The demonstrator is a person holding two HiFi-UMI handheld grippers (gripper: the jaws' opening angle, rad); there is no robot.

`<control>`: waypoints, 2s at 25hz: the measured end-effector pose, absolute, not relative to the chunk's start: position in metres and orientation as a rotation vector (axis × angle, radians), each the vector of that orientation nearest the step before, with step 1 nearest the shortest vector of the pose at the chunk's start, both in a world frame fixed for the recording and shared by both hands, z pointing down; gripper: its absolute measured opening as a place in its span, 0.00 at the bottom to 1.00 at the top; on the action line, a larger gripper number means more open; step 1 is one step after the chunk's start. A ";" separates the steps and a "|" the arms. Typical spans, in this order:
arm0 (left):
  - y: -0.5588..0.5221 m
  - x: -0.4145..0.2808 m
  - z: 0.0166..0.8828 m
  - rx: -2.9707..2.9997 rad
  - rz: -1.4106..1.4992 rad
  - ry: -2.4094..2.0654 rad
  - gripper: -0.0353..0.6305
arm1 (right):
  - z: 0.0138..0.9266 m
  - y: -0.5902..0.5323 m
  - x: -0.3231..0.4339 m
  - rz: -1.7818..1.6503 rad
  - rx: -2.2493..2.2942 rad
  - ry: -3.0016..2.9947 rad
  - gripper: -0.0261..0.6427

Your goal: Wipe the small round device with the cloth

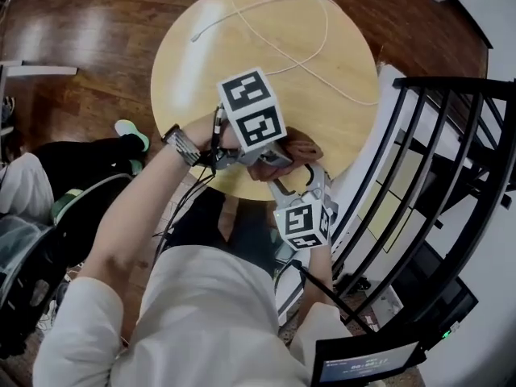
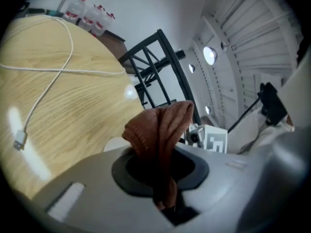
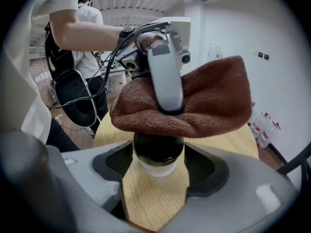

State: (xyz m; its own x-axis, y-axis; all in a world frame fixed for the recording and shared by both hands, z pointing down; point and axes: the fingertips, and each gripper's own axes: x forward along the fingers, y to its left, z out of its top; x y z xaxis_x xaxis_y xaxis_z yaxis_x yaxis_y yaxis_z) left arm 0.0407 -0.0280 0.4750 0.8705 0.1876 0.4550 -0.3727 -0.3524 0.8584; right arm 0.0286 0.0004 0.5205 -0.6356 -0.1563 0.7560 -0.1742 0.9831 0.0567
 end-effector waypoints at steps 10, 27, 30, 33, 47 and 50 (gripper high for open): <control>-0.036 0.023 0.477 1.866 0.851 -0.230 0.16 | 0.518 0.007 0.019 0.094 0.287 -2.300 0.53; -0.018 -0.014 0.537 1.712 0.665 -0.411 0.16 | 0.514 0.009 0.018 0.133 0.323 -2.301 0.53; -0.023 -0.013 0.550 1.692 0.669 -0.444 0.16 | 0.513 0.009 0.018 0.133 0.323 -2.296 0.53; -0.030 -0.012 0.562 1.671 0.669 -0.501 0.16 | 0.513 0.009 0.018 0.134 0.321 -2.284 0.53; -0.043 -0.054 0.515 1.777 0.218 -0.791 0.17 | 0.524 0.000 0.018 0.147 0.328 -2.298 0.53; -0.024 -0.051 0.478 1.737 -0.066 -0.778 0.17 | 0.520 0.000 0.018 0.177 0.325 -2.334 0.53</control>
